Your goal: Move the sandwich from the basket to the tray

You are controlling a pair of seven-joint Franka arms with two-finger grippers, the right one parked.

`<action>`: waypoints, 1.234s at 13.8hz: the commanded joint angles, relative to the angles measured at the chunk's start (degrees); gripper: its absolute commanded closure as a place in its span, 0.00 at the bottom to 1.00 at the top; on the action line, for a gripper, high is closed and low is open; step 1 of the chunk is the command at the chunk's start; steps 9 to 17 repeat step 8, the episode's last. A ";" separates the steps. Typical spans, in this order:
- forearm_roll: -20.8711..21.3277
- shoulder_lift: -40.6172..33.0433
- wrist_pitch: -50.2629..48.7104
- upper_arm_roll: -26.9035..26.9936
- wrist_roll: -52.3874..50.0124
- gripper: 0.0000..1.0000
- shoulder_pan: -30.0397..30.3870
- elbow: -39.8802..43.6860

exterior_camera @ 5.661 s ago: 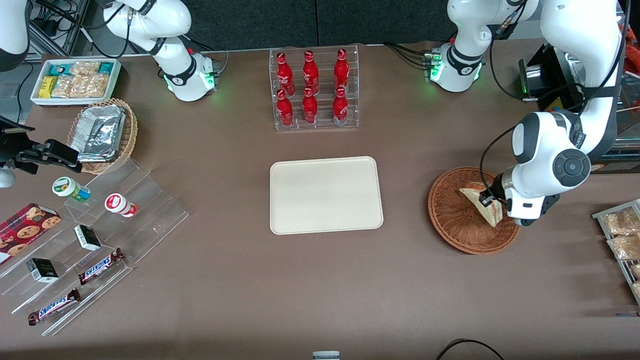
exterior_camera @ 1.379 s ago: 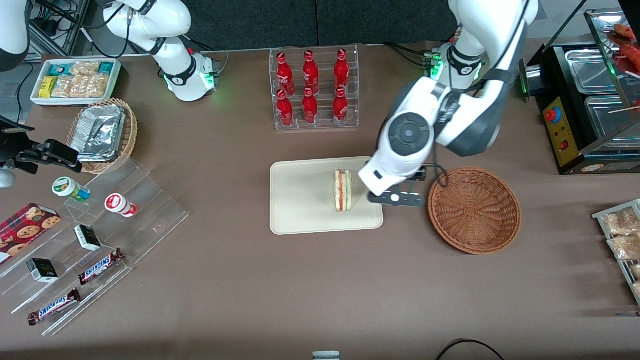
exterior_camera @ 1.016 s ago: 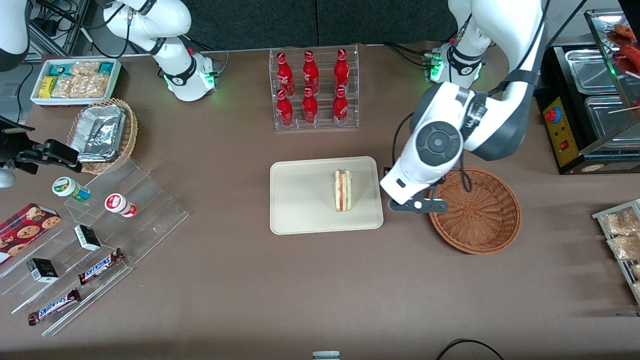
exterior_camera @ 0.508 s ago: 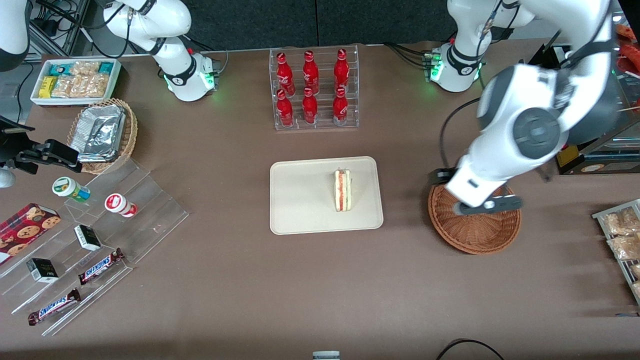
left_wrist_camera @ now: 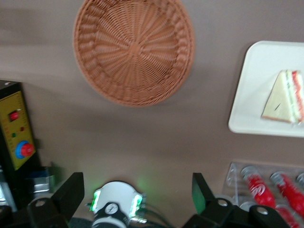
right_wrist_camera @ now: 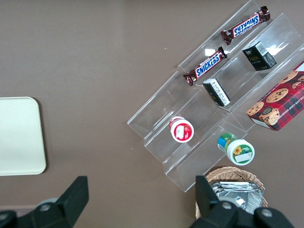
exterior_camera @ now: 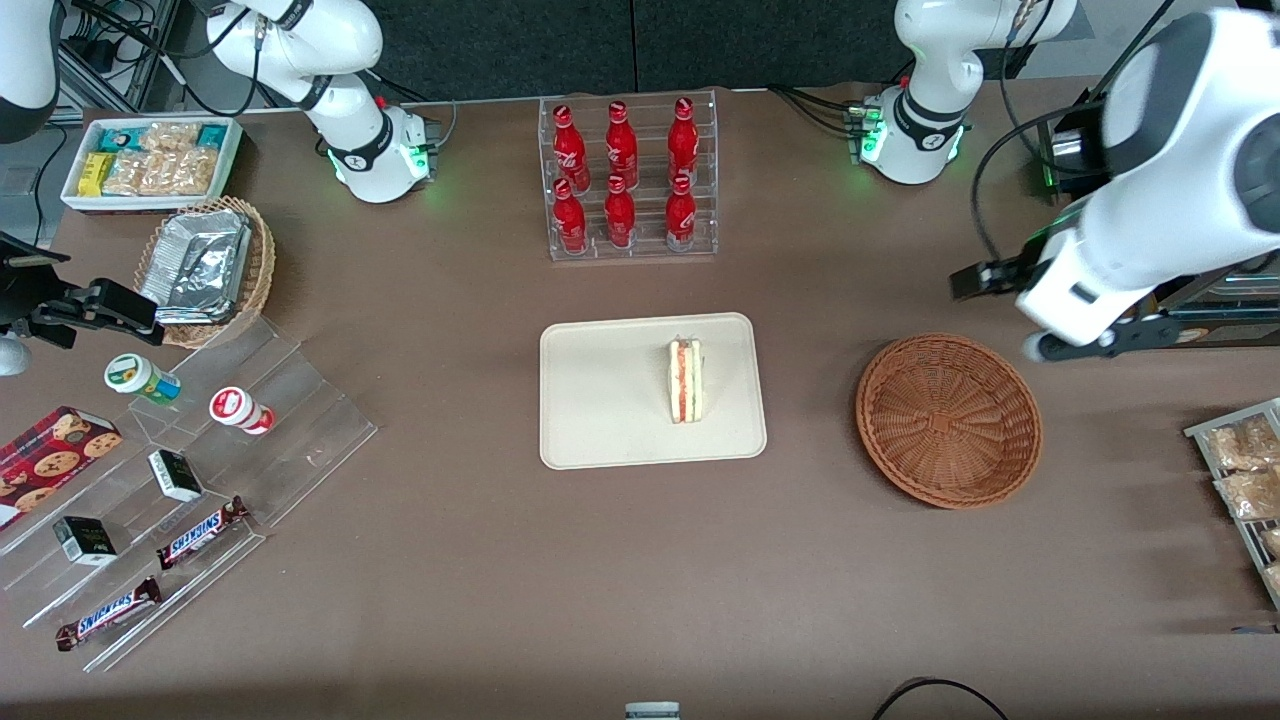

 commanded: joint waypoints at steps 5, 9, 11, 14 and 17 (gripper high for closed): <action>-0.49 -7.07 -5.61 2.68 11.37 0.00 3.21 -2.29; 0.21 -7.95 -5.61 3.22 12.17 0.00 3.29 -2.47; 0.21 -7.95 -5.61 3.22 12.17 0.00 3.29 -2.47; 0.21 -7.95 -5.61 3.22 12.17 0.00 3.29 -2.47; 0.21 -7.95 -5.61 3.22 12.17 0.00 3.29 -2.47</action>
